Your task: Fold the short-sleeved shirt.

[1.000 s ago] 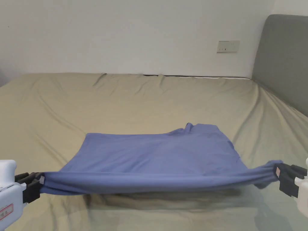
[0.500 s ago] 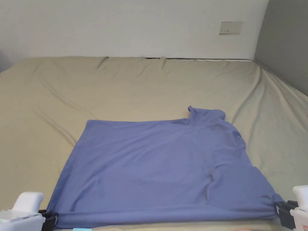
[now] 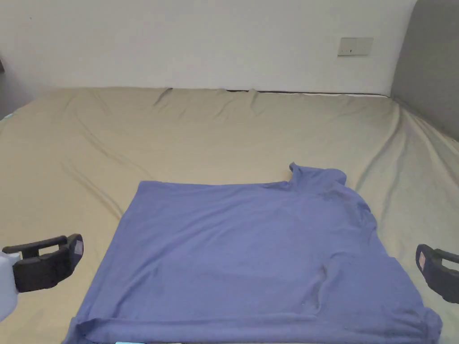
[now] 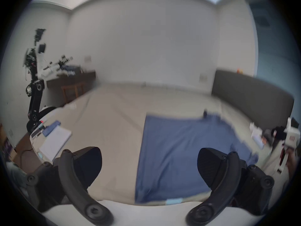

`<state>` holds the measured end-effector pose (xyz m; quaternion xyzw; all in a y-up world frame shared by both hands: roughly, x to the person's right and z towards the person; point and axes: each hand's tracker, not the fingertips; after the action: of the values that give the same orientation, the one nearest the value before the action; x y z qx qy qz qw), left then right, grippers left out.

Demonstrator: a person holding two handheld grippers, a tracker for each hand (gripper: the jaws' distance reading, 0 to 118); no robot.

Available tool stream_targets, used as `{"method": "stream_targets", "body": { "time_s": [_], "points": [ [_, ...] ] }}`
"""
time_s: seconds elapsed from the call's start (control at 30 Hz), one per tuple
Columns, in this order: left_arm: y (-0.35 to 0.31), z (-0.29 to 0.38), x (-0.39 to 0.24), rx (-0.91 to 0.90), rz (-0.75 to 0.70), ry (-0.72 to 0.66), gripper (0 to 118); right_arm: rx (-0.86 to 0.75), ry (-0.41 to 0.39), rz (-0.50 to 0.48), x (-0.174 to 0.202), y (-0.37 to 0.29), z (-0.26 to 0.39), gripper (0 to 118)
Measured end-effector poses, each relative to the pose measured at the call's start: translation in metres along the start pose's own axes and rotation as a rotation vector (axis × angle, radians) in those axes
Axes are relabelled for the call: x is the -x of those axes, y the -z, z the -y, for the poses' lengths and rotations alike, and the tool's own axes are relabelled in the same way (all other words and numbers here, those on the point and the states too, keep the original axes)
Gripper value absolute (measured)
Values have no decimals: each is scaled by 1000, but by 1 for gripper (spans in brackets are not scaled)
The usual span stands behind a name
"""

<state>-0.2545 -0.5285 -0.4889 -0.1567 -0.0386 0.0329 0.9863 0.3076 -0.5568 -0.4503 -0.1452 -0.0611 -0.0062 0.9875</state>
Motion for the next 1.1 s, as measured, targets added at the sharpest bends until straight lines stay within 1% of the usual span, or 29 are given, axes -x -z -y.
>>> {"method": "stream_targets", "body": {
  "time_s": [0.03, 0.07, 0.1, 0.13, 0.17, 0.2, 0.23, 0.27, 0.33, 0.43, 0.53, 0.6, 0.63, 0.7, 0.73, 0.77, 0.8, 0.83, 0.93, 0.97, 1.0, 1.03, 1.07, 1.1],
  "points": [
    [-12, -8, -7, -71, -3, -20, 118, -18, 26, -12, 5, -3, -10, 114],
    [-12, -16, -3, -104, -26, -24, 112, -40, 55, -45, 8, -5, -20, 109],
    [-21, -22, -9, -126, -29, -26, 84, -75, 79, -106, 9, -6, -26, 78],
    [-26, -23, -14, -144, -23, -29, 43, -99, 87, -139, 12, -6, -30, 25],
    [-29, -23, -17, -174, -37, -24, 0, -90, 68, -75, 22, -4, -36, 2],
    [-29, -19, -19, -178, -40, 0, 0, -129, 58, 11, 31, -7, -38, 2],
    [-29, -18, -22, -185, -5, 27, 0, -140, 71, -23, 30, -8, -40, 2],
    [-26, -17, -24, -153, 34, 67, 0, -141, 81, -103, 31, -9, -42, 2],
    [-27, -9, -22, -141, 13, 85, 0, -130, 69, -63, 38, -7, -39, 2],
    [-17, 1, -8, -91, 22, 86, 0, -103, 16, -93, 47, -6, -32, 2],
    [6, 21, 10, 80, 84, 37, 0, -68, 3, -130, 50, -6, -24, 2],
    [36, 41, 22, 339, 152, 15, 0, -32, 26, -174, 50, -2, -19, 2],
    [47, 53, 29, 382, 145, 0, 0, -16, 31, -188, 51, -1, -18, 2],
    [73, 76, 45, 521, 106, 3, 2, -5, 5, -180, 47, 9, -11, 2],
    [85, 84, 52, 562, 80, 19, 29, 3, -12, -180, 49, 10, -9, 2],
    [94, 92, 54, 603, 49, 29, 78, 12, -24, -186, 50, 12, -7, 2],
    [100, 101, 56, 619, 34, 35, 115, 22, -30, -192, 50, 14, -6, 2],
    [105, 105, 57, 586, 54, 33, 115, 27, -33, -192, 47, 20, -2, 2],
    [113, 110, 56, 598, 42, 29, 114, 50, -39, -203, 44, 26, 3, 2],
    [117, 113, 55, 607, 56, 25, 113, 61, -42, -206, 57, 23, 1, 2],
    [118, 117, 52, 636, 75, 37, 112, 70, -43, -207, 57, 25, 2, 2],
    [122, 121, 50, 666, 92, 65, 105, 79, -43, -210, 56, 27, 2, 2],
    [125, 126, 47, 683, 94, 110, 86, 84, -42, -212, 55, 28, 4, 2],
    [126, 130, 43, 661, 64, 161, 25, 91, -45, -212, 62, 27, 3, 2]
  ]
}}
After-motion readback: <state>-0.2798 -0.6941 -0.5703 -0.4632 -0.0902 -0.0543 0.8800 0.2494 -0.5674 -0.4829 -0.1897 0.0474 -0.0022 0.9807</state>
